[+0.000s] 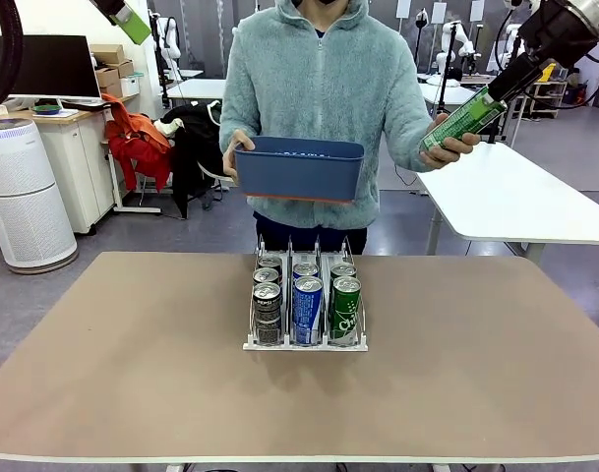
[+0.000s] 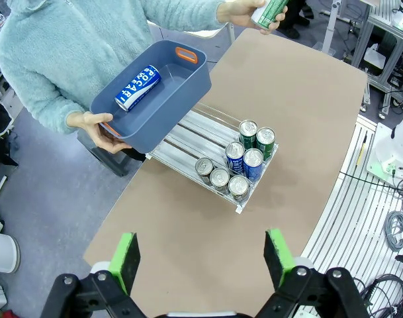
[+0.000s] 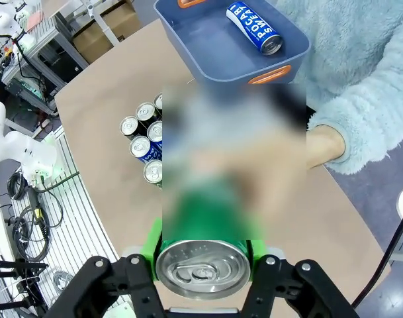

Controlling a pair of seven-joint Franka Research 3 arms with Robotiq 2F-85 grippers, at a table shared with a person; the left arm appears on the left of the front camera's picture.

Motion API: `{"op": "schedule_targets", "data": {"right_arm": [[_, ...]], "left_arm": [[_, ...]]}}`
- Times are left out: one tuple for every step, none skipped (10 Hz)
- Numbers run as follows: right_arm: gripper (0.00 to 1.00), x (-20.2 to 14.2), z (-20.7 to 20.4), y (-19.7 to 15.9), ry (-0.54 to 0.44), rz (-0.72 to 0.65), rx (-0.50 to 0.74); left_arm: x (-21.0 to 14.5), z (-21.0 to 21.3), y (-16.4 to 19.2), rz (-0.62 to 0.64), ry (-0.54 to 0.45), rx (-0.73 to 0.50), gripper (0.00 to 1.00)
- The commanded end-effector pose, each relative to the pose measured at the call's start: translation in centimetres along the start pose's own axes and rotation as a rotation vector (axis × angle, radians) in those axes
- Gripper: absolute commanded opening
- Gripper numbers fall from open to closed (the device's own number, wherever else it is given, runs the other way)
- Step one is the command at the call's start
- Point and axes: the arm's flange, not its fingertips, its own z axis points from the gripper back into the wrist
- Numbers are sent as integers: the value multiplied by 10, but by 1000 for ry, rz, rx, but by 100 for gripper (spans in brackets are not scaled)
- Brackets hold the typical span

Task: Fill the beverage cans into the dispenser.
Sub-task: Pick up the Sprite handed by the human, then place the picked Sprite in the line of the Automatic Can Dispenser with the same cans.

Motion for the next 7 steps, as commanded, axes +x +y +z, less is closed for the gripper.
{"op": "schedule_targets", "data": {"right_arm": [[0, 1, -1, 1, 3, 16, 3], [0, 1, -1, 1, 3, 16, 3], [0, 1, -1, 1, 3, 16, 3], [0, 1, -1, 1, 3, 16, 3], [0, 1, -1, 1, 3, 16, 3], [0, 1, -1, 1, 3, 16, 3], [0, 1, -1, 1, 3, 16, 3]], "left_arm": [[-2, -1, 0, 3, 1, -2, 100], [-2, -1, 0, 3, 1, -2, 100], [-2, -1, 0, 3, 1, -2, 100], [-2, -1, 0, 3, 1, -2, 100], [-2, -1, 0, 3, 1, -2, 100], [-2, -1, 0, 3, 1, -2, 100], [-2, -1, 0, 3, 1, -2, 100]]}}
